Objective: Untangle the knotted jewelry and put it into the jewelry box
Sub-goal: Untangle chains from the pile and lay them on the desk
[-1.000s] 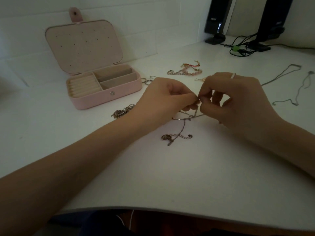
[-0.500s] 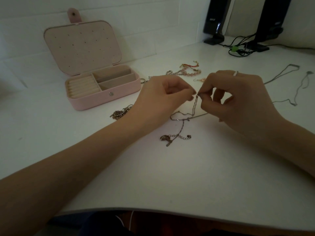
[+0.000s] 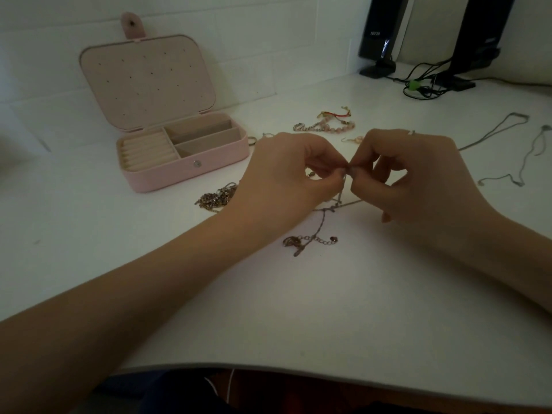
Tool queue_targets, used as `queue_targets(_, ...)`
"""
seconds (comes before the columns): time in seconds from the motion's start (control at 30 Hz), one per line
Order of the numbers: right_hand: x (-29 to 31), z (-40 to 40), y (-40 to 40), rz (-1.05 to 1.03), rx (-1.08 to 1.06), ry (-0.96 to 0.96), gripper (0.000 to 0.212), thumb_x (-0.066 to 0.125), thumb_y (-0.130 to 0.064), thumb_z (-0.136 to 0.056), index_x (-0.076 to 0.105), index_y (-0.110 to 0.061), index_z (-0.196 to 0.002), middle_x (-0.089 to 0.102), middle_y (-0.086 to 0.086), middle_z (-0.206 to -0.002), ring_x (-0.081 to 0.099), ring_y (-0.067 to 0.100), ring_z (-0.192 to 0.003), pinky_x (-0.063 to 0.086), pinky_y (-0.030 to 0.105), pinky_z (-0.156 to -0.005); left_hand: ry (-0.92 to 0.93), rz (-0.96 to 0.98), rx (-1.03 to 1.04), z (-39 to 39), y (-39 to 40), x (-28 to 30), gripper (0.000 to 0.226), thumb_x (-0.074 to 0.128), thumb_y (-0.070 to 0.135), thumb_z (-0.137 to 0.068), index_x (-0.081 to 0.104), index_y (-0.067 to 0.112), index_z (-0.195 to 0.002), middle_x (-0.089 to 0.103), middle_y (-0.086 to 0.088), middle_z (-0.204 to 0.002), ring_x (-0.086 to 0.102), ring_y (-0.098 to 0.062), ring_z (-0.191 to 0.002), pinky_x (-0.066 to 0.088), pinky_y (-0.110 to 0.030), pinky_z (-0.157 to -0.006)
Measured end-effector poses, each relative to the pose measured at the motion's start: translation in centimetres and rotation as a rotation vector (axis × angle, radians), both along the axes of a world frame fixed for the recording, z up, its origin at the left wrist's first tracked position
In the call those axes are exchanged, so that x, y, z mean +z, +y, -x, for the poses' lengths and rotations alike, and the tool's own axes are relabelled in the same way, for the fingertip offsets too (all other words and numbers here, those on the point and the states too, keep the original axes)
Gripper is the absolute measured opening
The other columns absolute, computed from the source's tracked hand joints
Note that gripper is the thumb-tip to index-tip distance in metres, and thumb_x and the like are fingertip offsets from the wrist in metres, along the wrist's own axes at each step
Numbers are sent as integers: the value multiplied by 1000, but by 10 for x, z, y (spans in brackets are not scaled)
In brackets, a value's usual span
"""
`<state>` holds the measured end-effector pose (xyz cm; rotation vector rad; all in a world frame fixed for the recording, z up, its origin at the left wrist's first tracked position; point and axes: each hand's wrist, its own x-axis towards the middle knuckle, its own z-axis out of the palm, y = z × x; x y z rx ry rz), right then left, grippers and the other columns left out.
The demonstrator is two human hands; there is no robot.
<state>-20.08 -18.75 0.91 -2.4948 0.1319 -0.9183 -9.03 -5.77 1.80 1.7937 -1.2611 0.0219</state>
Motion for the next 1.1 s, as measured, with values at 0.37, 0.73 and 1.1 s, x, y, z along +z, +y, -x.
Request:
queue_targets(0.37,1,0,4,-9,9,21,6,60,-17,-77,62,-11,-77,52,-14,-68,55,13,-66,47,29,-56,-358,23,59,0,-1,-6,10,64,20,-76,73,15,-76,68,6,-67,57,-5,-62,39,-15,-63)
queue_targets(0.73,11,4,-1,-39,-41,-19,2,62,-11,-82,63,-10,-80,57,-12,-72,59,13,-64,50,24,-43,-157,-39,6,-5,-1,-5,6,61,12,-82,66,11,-79,67,4,-73,57,-5,-68,40,-10,-65)
queue_targets(1.1,7,-2,3,-456,19,103,6,69,-13,-85,72,-18,-83,70,-10,-69,68,6,-62,56,24,-50,200,-27,46,1,-5,-4,9,65,15,-86,69,14,-78,69,-1,-71,65,-15,-69,52,-27,-64)
